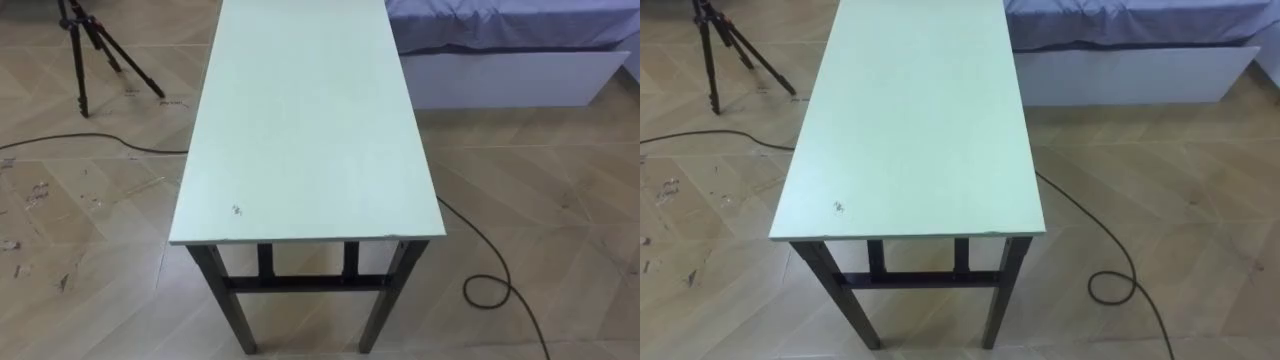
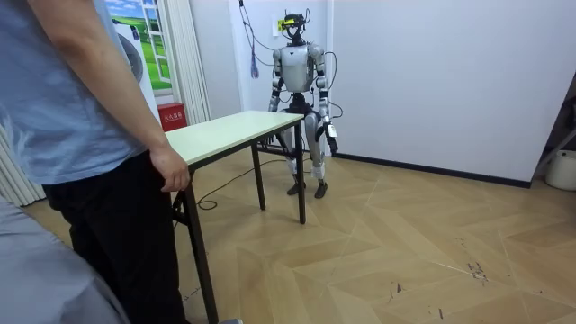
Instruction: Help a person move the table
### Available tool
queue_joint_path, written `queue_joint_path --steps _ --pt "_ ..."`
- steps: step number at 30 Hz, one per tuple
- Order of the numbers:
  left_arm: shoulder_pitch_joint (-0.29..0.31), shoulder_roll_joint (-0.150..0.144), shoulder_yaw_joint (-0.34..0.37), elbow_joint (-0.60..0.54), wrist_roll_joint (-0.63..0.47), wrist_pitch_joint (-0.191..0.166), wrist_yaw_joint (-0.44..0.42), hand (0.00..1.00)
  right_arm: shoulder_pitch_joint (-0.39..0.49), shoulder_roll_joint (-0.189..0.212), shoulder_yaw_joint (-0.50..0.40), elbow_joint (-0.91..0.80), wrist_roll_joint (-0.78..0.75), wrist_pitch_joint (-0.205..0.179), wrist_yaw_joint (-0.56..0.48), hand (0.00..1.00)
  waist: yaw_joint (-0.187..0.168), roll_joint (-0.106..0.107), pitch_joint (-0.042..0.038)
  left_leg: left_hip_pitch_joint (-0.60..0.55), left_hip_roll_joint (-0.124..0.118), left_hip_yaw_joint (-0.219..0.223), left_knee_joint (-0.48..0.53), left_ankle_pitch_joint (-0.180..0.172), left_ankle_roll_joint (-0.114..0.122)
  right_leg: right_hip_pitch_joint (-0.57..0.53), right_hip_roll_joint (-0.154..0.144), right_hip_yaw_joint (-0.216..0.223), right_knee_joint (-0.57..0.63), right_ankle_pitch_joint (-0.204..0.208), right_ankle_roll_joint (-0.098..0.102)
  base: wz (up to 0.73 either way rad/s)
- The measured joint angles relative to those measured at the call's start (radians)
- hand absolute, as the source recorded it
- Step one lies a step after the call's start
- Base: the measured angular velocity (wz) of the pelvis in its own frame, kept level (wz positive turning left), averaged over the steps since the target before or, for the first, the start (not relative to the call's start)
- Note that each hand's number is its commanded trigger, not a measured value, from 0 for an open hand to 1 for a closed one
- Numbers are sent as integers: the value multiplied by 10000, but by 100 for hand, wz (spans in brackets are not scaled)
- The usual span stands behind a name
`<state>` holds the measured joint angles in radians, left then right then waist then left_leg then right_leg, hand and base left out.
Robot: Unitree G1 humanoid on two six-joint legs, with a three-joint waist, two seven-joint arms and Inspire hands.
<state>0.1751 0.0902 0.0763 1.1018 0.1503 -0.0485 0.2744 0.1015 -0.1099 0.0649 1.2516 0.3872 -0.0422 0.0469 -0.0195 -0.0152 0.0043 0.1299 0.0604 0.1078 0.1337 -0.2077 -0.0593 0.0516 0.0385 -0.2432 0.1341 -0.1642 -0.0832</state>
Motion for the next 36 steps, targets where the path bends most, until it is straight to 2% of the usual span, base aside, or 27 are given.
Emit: queue_joint_path --steps 8,14,18,22,24,31,34,36 --pt "40 -2 -13 -524 187 -14 -22 0 1 -5 -82 -56 5 -1 310 0 13 -53 -13 2 -3 -9 2 0 0 -18 2 48 0 -1 3 0" --pt "51 -13 -9 -506 -35 -101 -45 0 9 -4 -88 -12 25 -20 377 0 13 -70 -18 16 -5 -28 0 0 0 -10 5 85 3 0 4 -3" --pt "41 -14 -23 -225 -1295 -246 -458 0 -43 -7 -97 4 381 -15 556 0 20 -62 -21 25 -4 -26 0 0 1 -2 -2 60 3 0 5 0" --pt "129 -25 -46 -204 -2271 -243 -967 0 -40 -8 -95 -207 485 3 766 0 49 -70 -21 14 -5 -24 2 -1 1 -18 -5 69 8 -1 6 0" --pt "134 -25 -45 -208 -2800 -243 -1317 0 40 -19 -85 -512 683 -8 963 0 225 -56 -18 20 -5 -10 9 -1 2 -21 -4 84 17 0 7 0" --pt "55 -26 -54 -398 -4273 -243 -2497 0 302 -35 -102 -1668 1236 -23 1644 0 475 81 -60 -165 -11 -18 42 -12 20 -151 -19 -1 31 10 21 5" --pt "138 -5 -218 -798 -5433 -237 -3039 0 351 -35 -103 -2071 1350 -19 2011 0 485 135 -51 -172 -9 -39 43 -12 21 -133 -32 -76 31 10 21 5" --pt "168 13 -512 -1117 -6344 -235 -3413 0 429 -30 -85 -2337 2007 -1 2281 0 491 143 -49 -202 -7 -5 42 -12 21 -148 -38 -128 32 10 21 6"
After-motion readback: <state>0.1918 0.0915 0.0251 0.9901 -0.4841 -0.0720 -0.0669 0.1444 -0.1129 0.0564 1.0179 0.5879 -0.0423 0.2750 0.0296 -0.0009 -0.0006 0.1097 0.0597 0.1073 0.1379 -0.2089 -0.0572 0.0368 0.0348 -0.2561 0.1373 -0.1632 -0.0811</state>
